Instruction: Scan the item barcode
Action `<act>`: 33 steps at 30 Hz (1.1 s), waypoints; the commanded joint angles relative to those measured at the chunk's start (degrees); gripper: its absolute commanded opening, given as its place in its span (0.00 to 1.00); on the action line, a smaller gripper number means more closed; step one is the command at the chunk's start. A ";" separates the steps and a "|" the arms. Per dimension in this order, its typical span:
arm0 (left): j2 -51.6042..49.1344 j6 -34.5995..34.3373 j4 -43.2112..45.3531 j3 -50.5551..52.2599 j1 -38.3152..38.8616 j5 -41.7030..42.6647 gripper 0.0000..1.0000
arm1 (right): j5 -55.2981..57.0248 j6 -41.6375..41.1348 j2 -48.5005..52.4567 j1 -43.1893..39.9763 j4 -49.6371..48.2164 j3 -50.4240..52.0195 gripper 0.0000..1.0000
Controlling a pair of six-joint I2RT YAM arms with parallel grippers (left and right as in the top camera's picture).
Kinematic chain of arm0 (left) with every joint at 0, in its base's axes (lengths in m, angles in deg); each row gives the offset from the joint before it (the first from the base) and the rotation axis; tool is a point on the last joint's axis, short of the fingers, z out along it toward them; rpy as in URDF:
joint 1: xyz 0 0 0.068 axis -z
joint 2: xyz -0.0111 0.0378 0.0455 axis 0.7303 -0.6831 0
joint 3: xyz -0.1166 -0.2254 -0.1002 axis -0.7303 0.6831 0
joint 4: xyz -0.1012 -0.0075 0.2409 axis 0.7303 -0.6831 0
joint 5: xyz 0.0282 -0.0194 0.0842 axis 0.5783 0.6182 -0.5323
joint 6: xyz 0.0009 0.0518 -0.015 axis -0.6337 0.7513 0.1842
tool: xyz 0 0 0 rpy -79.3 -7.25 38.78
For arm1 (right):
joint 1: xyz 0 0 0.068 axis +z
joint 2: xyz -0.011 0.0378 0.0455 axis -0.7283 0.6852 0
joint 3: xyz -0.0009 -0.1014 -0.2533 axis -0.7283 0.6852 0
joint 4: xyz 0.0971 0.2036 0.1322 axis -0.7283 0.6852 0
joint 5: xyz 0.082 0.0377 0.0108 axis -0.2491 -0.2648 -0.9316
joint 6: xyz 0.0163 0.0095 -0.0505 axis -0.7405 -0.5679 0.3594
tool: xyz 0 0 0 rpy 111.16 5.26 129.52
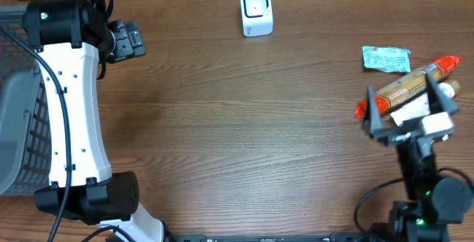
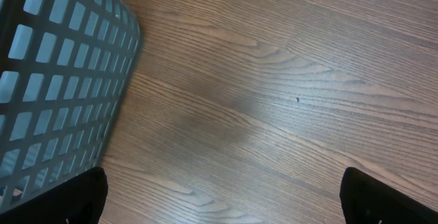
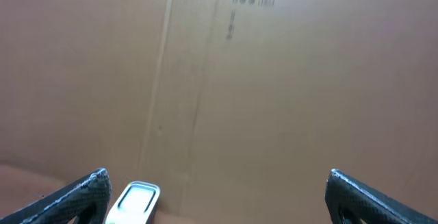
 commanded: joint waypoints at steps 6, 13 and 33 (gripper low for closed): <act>0.46 -0.37 0.11 -0.44 -0.11 -0.37 1.00 | 0.09 -0.04 -11.21 4.04 -0.92 12.02 1.00; 0.46 -0.37 0.09 -0.44 -0.11 -0.37 1.00 | 0.57 -0.02 -16.55 6.36 3.52 14.71 1.00; 0.46 -0.37 0.11 -0.44 -0.11 -0.37 1.00 | 4.00 -4.28 -27.43 6.88 34.38 14.71 1.00</act>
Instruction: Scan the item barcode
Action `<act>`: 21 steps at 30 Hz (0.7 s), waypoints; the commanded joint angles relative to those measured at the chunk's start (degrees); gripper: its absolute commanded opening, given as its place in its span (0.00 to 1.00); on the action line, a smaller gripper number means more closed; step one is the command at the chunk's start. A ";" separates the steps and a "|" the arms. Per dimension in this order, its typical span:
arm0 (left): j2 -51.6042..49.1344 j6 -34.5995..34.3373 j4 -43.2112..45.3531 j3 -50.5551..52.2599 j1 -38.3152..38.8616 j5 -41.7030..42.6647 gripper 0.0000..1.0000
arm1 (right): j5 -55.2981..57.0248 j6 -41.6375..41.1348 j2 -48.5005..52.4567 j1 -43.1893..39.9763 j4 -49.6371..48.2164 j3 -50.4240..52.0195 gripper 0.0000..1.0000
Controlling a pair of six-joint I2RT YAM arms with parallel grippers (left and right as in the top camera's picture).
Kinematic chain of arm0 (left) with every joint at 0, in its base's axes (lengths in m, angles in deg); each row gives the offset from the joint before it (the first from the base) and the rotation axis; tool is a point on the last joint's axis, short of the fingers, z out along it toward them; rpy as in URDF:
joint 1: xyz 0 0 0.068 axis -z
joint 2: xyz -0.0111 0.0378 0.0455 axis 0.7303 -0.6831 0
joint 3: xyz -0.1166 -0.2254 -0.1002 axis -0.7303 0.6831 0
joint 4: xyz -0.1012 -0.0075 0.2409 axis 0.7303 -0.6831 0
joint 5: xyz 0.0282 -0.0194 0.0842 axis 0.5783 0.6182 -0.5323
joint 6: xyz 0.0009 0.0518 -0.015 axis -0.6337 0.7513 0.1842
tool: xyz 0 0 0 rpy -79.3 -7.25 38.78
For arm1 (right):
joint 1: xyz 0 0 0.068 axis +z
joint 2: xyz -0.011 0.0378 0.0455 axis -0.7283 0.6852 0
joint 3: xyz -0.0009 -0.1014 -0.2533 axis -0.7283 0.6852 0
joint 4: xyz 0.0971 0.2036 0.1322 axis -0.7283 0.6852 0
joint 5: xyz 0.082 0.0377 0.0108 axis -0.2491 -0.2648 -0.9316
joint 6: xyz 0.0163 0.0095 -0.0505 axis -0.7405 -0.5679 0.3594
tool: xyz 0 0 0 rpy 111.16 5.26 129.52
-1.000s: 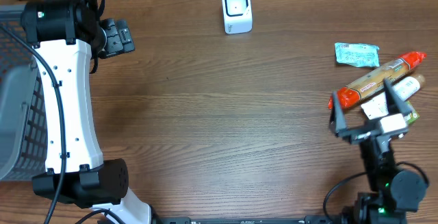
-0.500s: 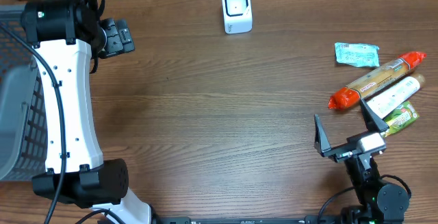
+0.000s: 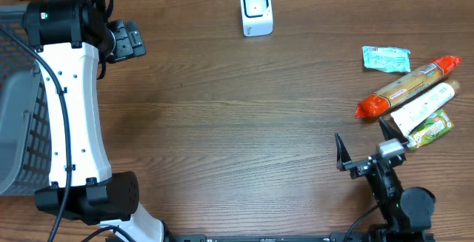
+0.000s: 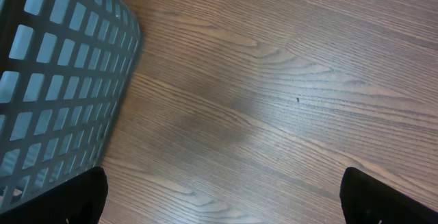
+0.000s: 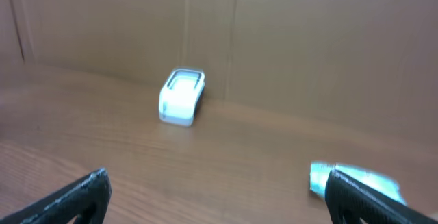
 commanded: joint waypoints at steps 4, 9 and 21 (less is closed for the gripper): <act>0.44 -0.37 0.09 -0.44 -0.11 -0.35 1.00 | 1.53 -6.86 -0.52 0.46 -0.11 0.59 1.00; 0.44 -0.37 0.07 -0.44 -0.11 -0.35 1.00 | 1.53 -6.86 -0.52 0.46 -0.11 0.59 1.00; 0.44 -0.37 0.07 -0.44 -0.11 -0.35 1.00 | 1.55 -6.86 -0.52 0.46 -0.11 0.59 1.00</act>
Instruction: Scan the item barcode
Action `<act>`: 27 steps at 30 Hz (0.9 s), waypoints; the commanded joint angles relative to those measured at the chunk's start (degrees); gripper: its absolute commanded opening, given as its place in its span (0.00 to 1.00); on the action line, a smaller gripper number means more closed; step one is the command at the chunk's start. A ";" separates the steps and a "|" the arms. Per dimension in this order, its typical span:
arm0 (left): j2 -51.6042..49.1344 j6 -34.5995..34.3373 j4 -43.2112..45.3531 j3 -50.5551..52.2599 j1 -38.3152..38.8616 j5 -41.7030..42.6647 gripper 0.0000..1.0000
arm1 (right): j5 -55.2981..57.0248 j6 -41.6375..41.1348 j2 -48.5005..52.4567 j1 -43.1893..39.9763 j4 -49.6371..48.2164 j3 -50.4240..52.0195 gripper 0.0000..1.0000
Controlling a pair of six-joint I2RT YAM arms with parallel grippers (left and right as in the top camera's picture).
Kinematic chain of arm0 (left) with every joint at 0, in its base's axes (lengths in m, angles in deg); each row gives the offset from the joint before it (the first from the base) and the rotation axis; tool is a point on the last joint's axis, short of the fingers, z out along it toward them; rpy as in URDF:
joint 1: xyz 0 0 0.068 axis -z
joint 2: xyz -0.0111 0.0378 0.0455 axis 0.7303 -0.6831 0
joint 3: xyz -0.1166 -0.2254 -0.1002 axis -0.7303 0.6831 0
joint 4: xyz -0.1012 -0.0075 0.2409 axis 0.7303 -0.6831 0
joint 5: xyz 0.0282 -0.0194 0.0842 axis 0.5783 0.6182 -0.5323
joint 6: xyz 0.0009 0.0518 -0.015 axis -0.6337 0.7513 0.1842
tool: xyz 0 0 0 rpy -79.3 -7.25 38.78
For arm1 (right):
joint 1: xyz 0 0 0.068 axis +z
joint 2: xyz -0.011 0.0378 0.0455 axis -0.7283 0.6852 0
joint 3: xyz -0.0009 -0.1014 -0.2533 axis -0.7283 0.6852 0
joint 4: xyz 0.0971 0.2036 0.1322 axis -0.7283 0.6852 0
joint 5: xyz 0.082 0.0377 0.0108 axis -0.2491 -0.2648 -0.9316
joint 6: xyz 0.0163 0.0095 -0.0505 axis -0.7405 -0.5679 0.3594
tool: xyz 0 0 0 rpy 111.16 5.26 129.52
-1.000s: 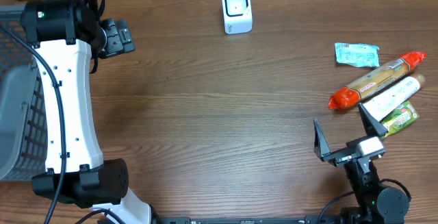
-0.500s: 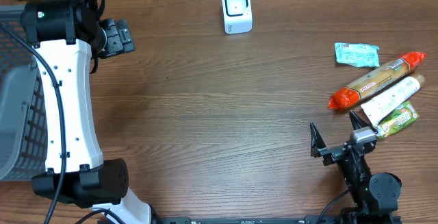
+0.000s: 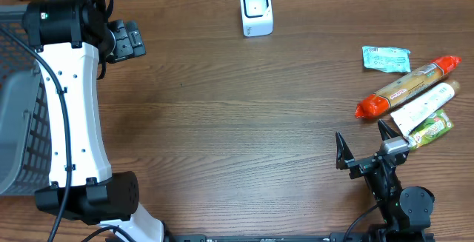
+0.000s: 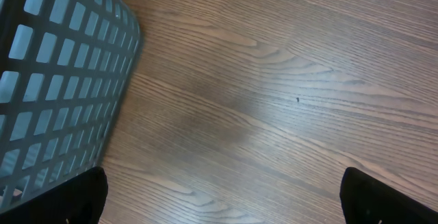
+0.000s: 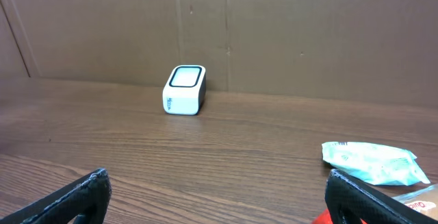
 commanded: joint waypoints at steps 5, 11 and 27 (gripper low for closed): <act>0.44 -0.37 0.09 -0.44 -0.11 -0.37 1.00 | 0.79 -0.42 -0.55 0.44 -0.35 0.59 1.00; 0.15 2.45 0.02 -0.44 -0.07 -3.15 1.00 | 0.81 -0.42 -0.55 0.44 -0.35 0.59 1.00; 22.08 6.12 25.14 22.49 -0.39 0.59 1.00 | 0.79 -0.42 -0.55 0.44 -0.35 0.59 1.00</act>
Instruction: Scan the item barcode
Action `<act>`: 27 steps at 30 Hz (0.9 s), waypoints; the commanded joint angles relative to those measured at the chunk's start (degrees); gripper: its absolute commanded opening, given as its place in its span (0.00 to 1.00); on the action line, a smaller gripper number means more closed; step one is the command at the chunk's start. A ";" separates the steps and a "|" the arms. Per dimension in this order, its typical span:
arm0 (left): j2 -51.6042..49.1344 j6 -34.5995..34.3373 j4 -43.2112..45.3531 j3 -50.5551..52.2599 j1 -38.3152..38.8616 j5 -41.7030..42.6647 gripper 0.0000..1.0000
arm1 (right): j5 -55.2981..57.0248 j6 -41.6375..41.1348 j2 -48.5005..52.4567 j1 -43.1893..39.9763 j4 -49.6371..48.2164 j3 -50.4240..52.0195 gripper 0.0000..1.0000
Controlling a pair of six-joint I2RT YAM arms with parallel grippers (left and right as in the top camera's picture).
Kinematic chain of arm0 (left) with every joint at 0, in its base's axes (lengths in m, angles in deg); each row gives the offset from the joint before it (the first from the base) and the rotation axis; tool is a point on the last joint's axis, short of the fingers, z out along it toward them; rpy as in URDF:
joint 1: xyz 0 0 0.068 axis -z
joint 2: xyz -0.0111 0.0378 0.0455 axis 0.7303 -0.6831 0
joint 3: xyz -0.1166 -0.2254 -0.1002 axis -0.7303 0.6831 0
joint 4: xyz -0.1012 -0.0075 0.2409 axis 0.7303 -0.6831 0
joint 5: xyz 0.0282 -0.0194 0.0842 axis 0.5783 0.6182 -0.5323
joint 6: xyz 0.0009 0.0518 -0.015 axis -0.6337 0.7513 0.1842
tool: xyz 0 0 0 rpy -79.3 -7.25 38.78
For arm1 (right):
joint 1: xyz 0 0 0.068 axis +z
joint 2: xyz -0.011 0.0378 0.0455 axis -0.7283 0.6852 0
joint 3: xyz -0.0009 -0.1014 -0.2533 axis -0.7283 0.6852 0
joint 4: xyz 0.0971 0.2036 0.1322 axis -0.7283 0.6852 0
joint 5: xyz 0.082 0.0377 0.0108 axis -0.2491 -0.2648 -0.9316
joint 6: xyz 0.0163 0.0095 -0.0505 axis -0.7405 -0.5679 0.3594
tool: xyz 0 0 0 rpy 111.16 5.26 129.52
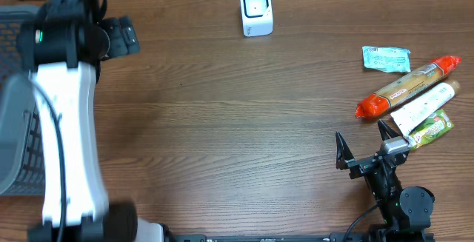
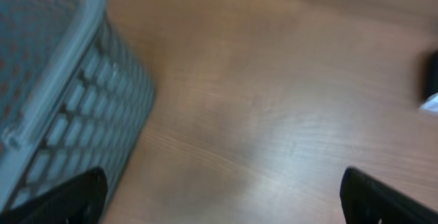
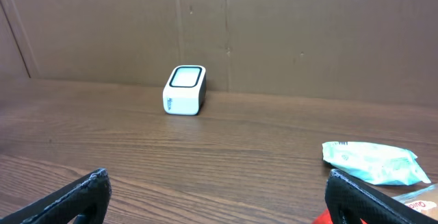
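The white barcode scanner [image 1: 256, 9] stands at the far middle of the table, and it shows as the scanner [image 3: 185, 90] in the right wrist view. Four items lie at the right: a teal packet [image 1: 385, 58], a red-ended sausage tube [image 1: 407, 86], a white tube [image 1: 422, 107] and a green pouch [image 1: 431, 129]. My right gripper [image 1: 363, 144] is open and empty near the front edge, just left of the pouch. My left gripper [image 1: 118, 38] is open and empty at the far left beside the basket; its wrist view is blurred.
A grey mesh basket [image 2: 55, 107] stands at the left edge of the table, seen as the basket [image 1: 15, 116] from overhead, partly behind my left arm. A brown cardboard wall [image 3: 287, 32] closes the far side behind the scanner.
My left arm has moved: overhead it sits a little further left and is blurred, and its wrist view now shows the basket's rim at a different angle. The right arm has not moved.
First my right gripper was open over the sausage tube and white tube, its camera facing the cardboard wall. Then it stood empty near the front edge, left of the items, and stayed there. The items have not moved. The left arm stayed still until now.
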 commanded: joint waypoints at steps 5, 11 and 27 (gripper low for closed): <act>23.15 9.07 29.55 28.96 -0.85 8.13 1.00 | 0.79 -0.22 -0.55 0.44 -0.31 0.59 1.00; 40.83 12.87 53.24 54.62 -5.64 18.51 0.99 | 0.79 -0.22 -0.55 0.44 -0.31 0.59 1.00; 73.90 17.51 83.01 96.48 -6.58 18.99 0.99 | 0.79 -0.22 -0.55 0.44 -0.31 0.59 1.00</act>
